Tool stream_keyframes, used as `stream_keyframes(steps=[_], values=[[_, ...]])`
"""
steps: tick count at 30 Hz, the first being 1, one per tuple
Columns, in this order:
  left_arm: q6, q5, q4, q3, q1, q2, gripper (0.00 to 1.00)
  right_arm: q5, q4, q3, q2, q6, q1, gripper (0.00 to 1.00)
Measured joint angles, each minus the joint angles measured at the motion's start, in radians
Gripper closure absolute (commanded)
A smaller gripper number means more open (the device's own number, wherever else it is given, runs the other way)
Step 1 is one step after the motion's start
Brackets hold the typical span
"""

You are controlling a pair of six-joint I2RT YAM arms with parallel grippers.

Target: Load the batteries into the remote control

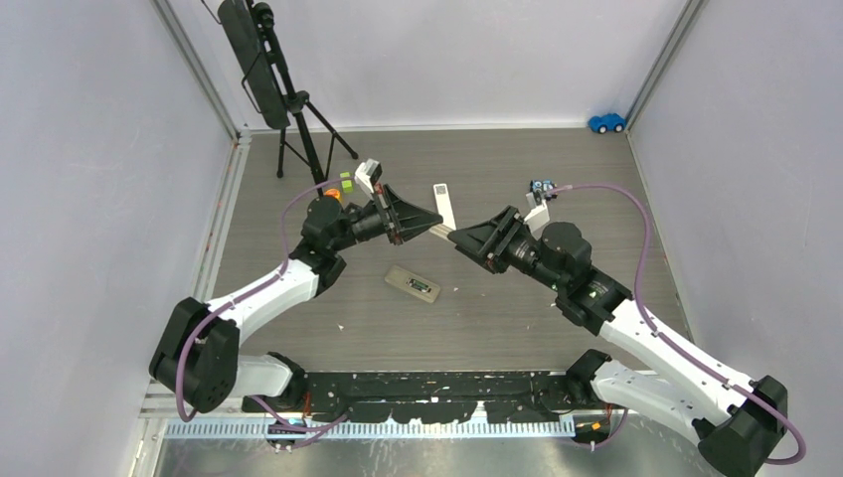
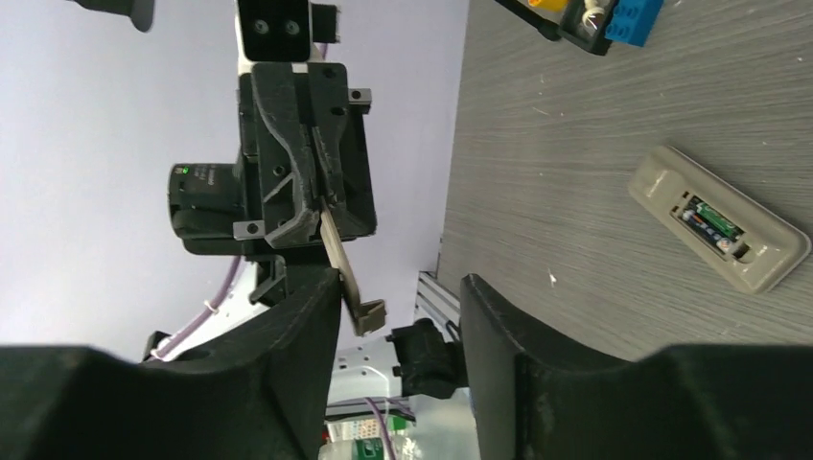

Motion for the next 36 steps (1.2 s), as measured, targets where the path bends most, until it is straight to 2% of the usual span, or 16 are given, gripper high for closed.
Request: stream_keyframes(steps=[5,9,11,12,14,16,20,24,30,36], values=[[0.047,0.039,-0.022,0.000,0.000,0.006,1.00,-0.006,0.015,-0.024,0.002,0.006,0.000,0.70],[0.068,0.048,-0.037,0.000,0.000,0.013,0.98,-0.016,0.063,-0.051,0.002,0.025,0.000,0.91],[0.069,0.049,-0.042,0.000,0.006,0.019,0.88,-0.018,0.092,-0.062,0.002,0.035,0.001,0.97],[0.071,0.049,-0.043,0.000,0.007,0.021,0.79,-0.018,0.096,-0.066,0.002,0.040,0.001,0.98],[0.084,0.047,-0.052,0.000,0.008,0.021,0.61,-0.018,0.111,-0.076,0.003,0.050,0.001,1.00],[0.103,0.046,-0.067,-0.002,0.012,0.021,0.49,-0.014,0.116,-0.086,0.010,0.057,0.005,1.00],[0.183,0.029,-0.154,-0.027,0.035,0.003,0.35,0.014,0.116,-0.109,0.045,0.060,0.034,0.99],[0.334,-0.036,-0.372,-0.051,0.092,-0.042,0.30,0.070,0.109,-0.119,0.109,0.060,0.103,1.00],[0.628,-0.270,-0.763,-0.072,0.158,-0.156,0.27,0.170,0.143,-0.151,0.290,0.071,0.208,1.00],[0.772,-0.376,-0.893,-0.130,0.177,-0.159,0.32,0.216,0.245,-0.159,0.515,0.081,0.239,1.00]])
